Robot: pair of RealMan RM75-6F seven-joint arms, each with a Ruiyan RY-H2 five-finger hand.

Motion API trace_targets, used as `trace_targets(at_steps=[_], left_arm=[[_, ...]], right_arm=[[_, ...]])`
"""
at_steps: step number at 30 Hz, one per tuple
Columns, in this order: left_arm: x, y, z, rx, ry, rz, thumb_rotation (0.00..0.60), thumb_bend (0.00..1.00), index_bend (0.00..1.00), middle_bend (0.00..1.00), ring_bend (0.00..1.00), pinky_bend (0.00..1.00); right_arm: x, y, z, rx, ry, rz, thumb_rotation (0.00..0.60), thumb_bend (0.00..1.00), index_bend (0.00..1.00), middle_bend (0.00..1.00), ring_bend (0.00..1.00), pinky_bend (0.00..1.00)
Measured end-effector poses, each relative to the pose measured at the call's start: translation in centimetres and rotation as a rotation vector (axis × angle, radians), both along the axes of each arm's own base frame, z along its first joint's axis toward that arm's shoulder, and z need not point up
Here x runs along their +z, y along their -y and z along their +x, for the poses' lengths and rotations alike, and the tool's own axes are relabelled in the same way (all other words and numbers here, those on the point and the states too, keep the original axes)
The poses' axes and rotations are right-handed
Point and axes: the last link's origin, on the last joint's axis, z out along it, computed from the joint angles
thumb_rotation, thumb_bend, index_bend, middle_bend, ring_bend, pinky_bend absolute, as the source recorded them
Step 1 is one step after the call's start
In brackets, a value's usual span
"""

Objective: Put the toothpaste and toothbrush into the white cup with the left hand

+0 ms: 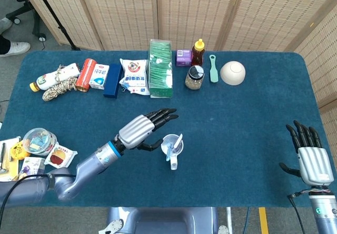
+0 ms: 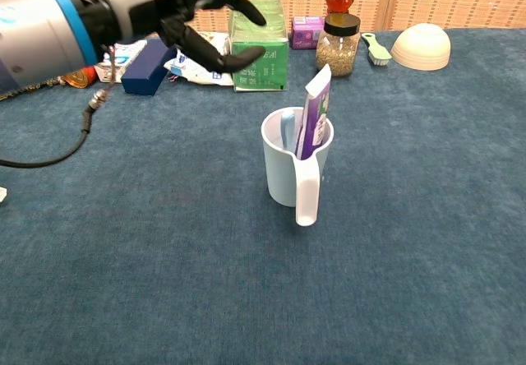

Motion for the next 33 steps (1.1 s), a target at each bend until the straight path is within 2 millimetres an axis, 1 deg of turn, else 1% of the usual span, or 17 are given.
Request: trace_targets(at_steps=[2,5,9,11,14,17,18,20,21,24,28,30,33], left_arm=[[0.9,0.0,-0.4,0.0,-0.002,0.013,0.6,0.46,0.0,0.0,0.0,0.07],[3.0,-0.2,-1.6,0.002,-0.015,0.06,0.6,0.45,0.0,0.0,0.0,0.02],[6.2,-0.3,-4.1,0.019,-0.085,0.185,0.6,0.43,0.0,0.0,0.0,0.0],[7.3,0.0,-5.3,0.033,-0.119,0.243,0.6,0.41,0.0,0.0,0.0,0.0],[9.3,1.1,-8.2,0.095,-0.185,0.338,0.6,0.4,0.0,0.0,0.0,0.0],[11.4,2.9,-11.9,0.205,-0.237,0.399,0.6,0.4,0.0,0.0,0.0,0.0],[12.3,3.9,-13.4,0.252,-0.253,0.418,0.6,0.4,0.0,0.0,0.0,0.0],[13.4,5.4,-15.5,0.322,-0.277,0.444,0.6,0.4,0.0,0.0,0.0,0.0],[14.1,6.5,-16.9,0.369,-0.293,0.457,0.6,0.4,0.0,0.0,0.0,0.0],[15.4,9.2,-20.1,0.486,-0.328,0.48,0.6,0.4,0.0,0.0,0.0,0.0],[16.4,12.3,-23.5,0.6,-0.343,0.489,0.6,0.4,0.0,0.0,0.0,0.0],[16.7,13.4,-24.7,0.627,-0.336,0.492,0.6,0.4,0.0,0.0,0.0,0.0],[16.9,14.1,-25.6,0.629,-0.31,0.479,0.6,0.4,0.0,0.0,0.0,0.0]], right_arm=[[0.0,-0.1,0.0,0.001,0.0,-0.001,0.6,0.0,0.0,0.0,0.0,0.0],[0.1,-0.1,0.1,0.002,0.0,0.0,0.6,0.0,0.0,0.0,0.0,0.0],[0.0,-0.2,0.2,0.007,0.001,0.004,0.6,0.0,0.0,0.0,0.0,0.0],[0.0,-0.2,0.2,0.01,0.0,0.007,0.6,0.0,0.0,0.0,0.0,0.0],[-0.2,-0.2,0.3,0.014,0.001,0.016,0.6,0.0,0.0,0.0,0.0,0.0],[-0.2,-0.2,0.3,0.018,0.0,0.018,0.6,0.0,0.0,0.0,0.0,0.0],[-0.1,-0.2,0.3,0.02,-0.002,0.014,0.6,0.0,0.0,0.0,0.0,0.0],[0.1,-0.2,0.3,0.021,-0.011,-0.002,0.6,0.0,0.0,0.0,0.0,0.0],[0.2,-0.1,0.2,0.021,-0.019,-0.013,0.6,0.0,0.0,0.0,0.0,0.0],[0.8,0.0,-0.1,0.009,-0.048,-0.061,0.6,0.0,0.0,0.0,0.0,0.0],[1.4,0.1,-0.6,-0.005,-0.054,-0.099,0.6,0.0,0.0,0.0,0.0,0.0],[1.4,0.1,-0.6,-0.005,-0.051,-0.101,0.6,0.0,0.0,0.0,0.0,0.0],[1.4,0.1,-0.6,-0.003,-0.048,-0.104,0.6,0.0,0.0,0.0,0.0,0.0]])
